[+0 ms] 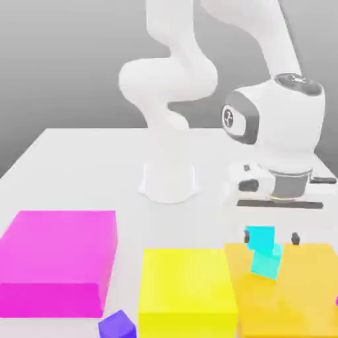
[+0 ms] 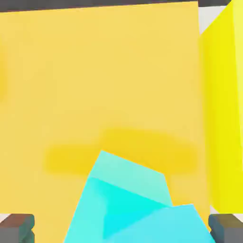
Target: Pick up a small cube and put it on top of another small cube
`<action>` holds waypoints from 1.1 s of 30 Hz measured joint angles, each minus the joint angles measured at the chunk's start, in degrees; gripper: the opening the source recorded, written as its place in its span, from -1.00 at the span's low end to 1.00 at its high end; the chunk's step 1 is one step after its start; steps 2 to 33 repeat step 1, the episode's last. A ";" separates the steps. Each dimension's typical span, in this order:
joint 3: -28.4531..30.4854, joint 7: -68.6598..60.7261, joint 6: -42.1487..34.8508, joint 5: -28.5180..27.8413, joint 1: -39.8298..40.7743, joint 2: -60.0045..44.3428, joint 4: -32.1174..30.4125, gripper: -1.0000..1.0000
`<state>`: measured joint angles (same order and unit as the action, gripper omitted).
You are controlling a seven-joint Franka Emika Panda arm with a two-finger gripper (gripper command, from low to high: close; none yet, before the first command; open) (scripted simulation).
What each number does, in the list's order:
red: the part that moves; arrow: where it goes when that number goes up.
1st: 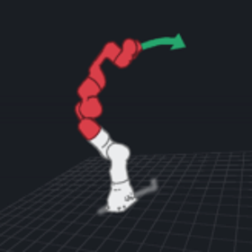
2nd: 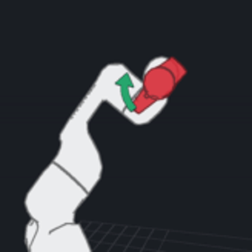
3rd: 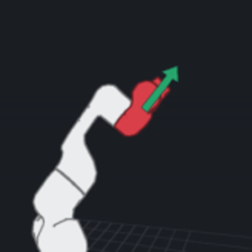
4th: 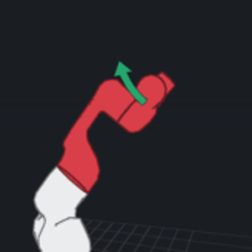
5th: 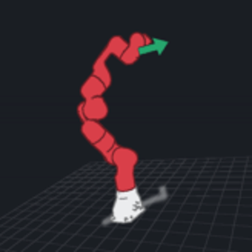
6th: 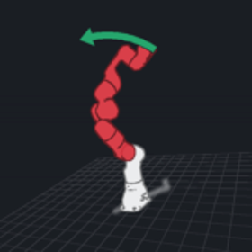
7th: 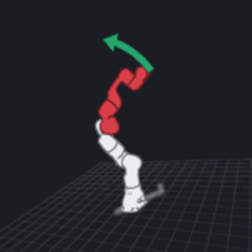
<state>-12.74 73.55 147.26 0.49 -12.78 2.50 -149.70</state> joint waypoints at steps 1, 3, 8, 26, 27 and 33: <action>0.06 -0.55 -1.99 0.76 -0.22 1.79 0.24 1.00; 0.06 -0.55 -1.99 0.76 -0.22 1.79 0.24 1.00; 0.06 -0.55 -1.99 0.76 -0.22 1.79 0.24 1.00; 0.06 -0.55 -1.99 0.76 -0.22 1.79 0.24 1.00; 0.06 -0.55 -1.99 0.76 -0.22 1.79 0.24 1.00; 0.06 -0.55 -1.99 0.76 -0.22 1.79 0.24 1.00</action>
